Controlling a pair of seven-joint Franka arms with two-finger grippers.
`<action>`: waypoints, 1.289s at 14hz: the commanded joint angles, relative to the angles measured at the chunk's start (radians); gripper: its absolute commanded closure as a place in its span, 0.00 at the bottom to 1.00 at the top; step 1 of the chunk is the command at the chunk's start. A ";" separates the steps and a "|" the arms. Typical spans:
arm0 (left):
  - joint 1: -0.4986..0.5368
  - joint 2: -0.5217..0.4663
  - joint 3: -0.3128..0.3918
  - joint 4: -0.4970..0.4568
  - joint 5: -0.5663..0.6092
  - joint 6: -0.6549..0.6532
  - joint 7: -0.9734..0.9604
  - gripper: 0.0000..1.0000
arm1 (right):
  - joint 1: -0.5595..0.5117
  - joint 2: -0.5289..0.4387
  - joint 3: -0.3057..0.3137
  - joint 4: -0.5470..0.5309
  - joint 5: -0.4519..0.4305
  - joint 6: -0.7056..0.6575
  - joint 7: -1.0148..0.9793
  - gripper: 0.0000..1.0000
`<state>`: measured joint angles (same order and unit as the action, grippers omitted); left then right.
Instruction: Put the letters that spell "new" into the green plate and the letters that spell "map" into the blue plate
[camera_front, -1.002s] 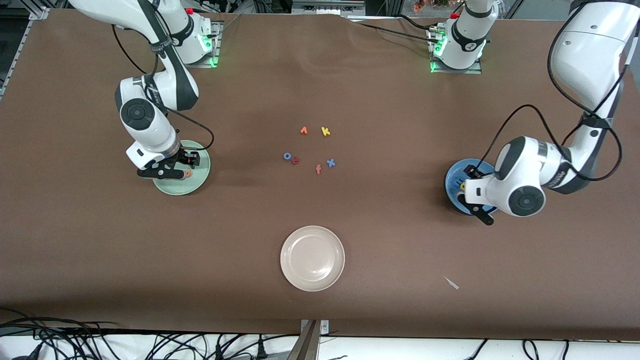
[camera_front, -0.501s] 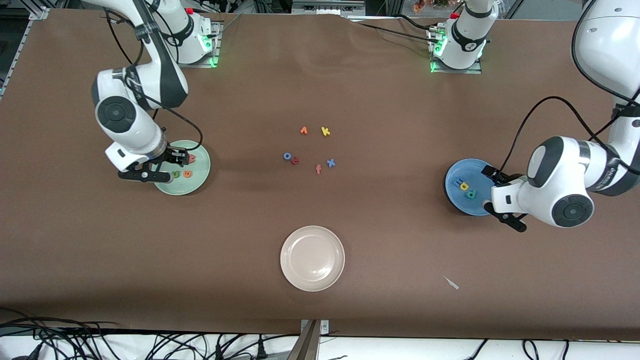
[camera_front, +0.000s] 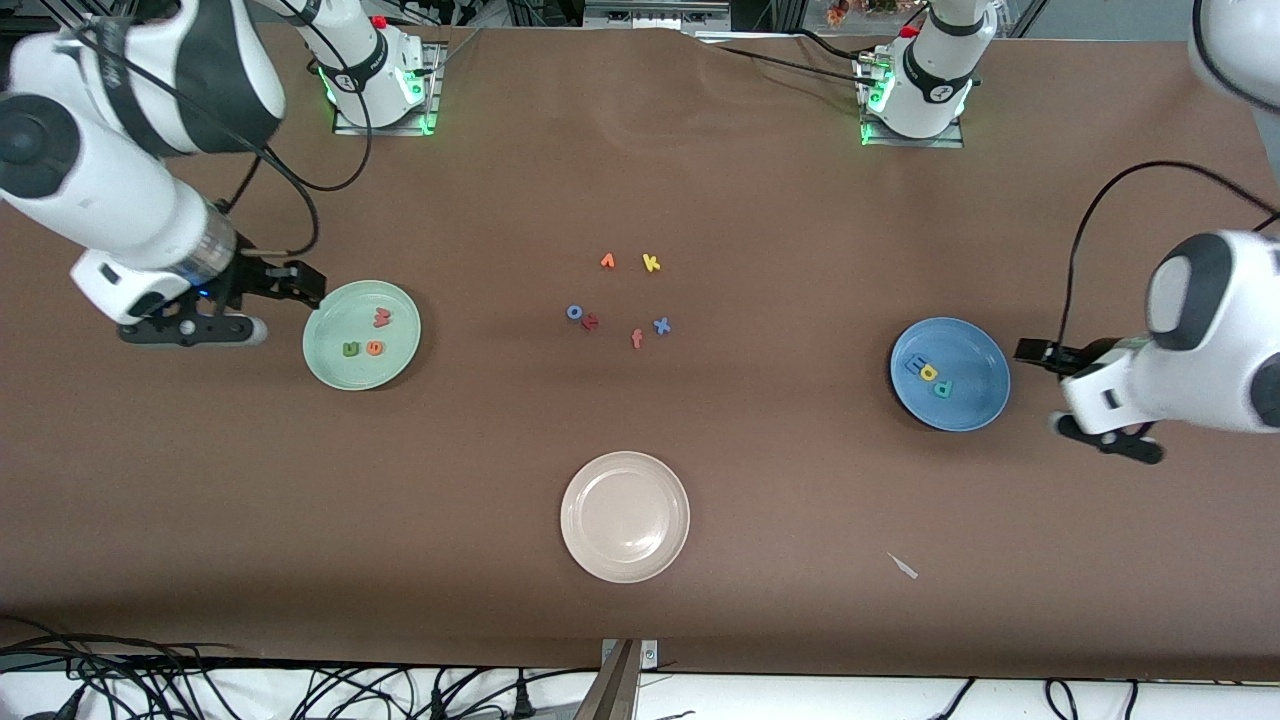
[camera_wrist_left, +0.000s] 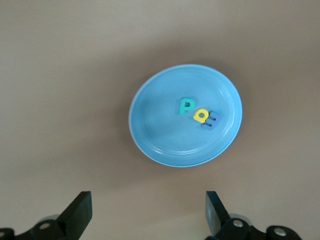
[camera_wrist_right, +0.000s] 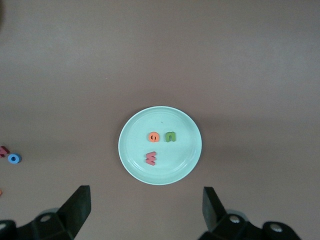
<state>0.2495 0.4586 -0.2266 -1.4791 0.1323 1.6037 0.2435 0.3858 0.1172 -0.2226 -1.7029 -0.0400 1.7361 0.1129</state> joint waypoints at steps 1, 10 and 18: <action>-0.070 -0.193 0.127 -0.154 -0.100 0.082 0.002 0.00 | 0.004 -0.014 -0.027 0.083 0.022 -0.102 -0.038 0.01; -0.154 -0.437 0.127 -0.176 -0.079 0.025 -0.003 0.00 | -0.241 -0.057 0.121 0.131 0.086 -0.173 -0.110 0.01; -0.147 -0.419 0.122 -0.176 -0.097 0.045 -0.003 0.00 | -0.261 -0.077 0.157 0.134 0.081 -0.176 -0.076 0.01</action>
<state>0.1029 0.0459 -0.1057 -1.6512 0.0543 1.6312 0.2391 0.1464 0.0503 -0.0806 -1.5803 0.0251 1.5809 0.0331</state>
